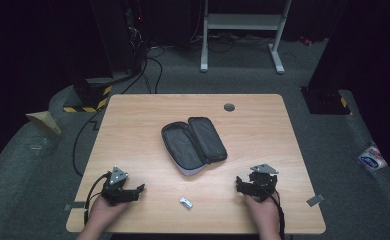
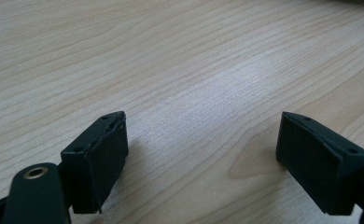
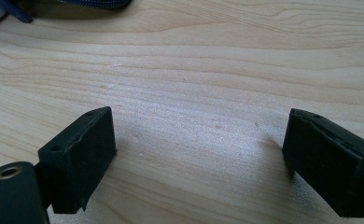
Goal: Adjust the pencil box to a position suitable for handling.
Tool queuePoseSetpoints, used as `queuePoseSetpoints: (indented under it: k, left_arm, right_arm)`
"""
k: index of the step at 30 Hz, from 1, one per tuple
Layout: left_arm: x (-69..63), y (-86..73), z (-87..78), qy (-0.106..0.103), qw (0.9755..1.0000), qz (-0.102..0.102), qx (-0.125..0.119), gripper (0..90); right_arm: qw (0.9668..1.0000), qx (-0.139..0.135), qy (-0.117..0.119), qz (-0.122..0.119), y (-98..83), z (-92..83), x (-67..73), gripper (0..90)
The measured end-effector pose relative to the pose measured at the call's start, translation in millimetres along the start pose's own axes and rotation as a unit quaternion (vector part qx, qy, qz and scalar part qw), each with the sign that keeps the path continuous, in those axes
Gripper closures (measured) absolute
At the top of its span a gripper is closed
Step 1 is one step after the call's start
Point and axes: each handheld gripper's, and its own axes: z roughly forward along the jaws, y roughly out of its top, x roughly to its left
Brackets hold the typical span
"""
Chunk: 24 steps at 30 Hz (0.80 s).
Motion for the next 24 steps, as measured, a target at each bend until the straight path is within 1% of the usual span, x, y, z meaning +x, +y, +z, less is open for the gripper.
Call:
queuePoseSetpoints:
  k: [12,17,18,21,22,23,24]
  left_arm:
    - [0.0,-0.1,-0.2,0.001,1.0000,0.001,0.000,17.2]
    - [0.0,-0.1,-0.2,0.001,1.0000,0.000,0.000,17.2]
    - [-0.1,-0.1,-0.1,0.000,1.0000,0.000,0.000,17.2]
    - [-0.2,-0.3,-0.3,0.001,1.0000,-0.002,0.000,17.2]
    - [-0.6,-0.4,-0.6,0.004,1.0000,-0.004,0.001,17.2]
    - [-0.6,-0.4,-0.6,0.004,1.0000,-0.004,0.001,17.2]
    - [-0.8,-0.5,-0.7,0.005,1.0000,-0.005,0.000,17.2]
  right_arm:
    - [1.0000,0.000,0.000,0.000,0.0,0.0,0.0,9.2]
    - [1.0000,0.001,0.005,-0.005,-0.5,-0.6,-0.1,9.3]
    - [0.9999,-0.003,0.005,-0.009,-0.7,-1.9,0.0,15.3]
    - [0.9999,-0.006,0.010,-0.006,0.6,-3.6,0.9,17.3]
    - [0.9998,-0.013,0.010,-0.010,4.3,-4.7,4.1,19.3]
    - [0.9998,-0.013,0.010,-0.010,4.3,-4.7,4.1,19.3]
    - [0.9995,-0.023,0.010,-0.019,9.1,-6.4,8.7,20.9]
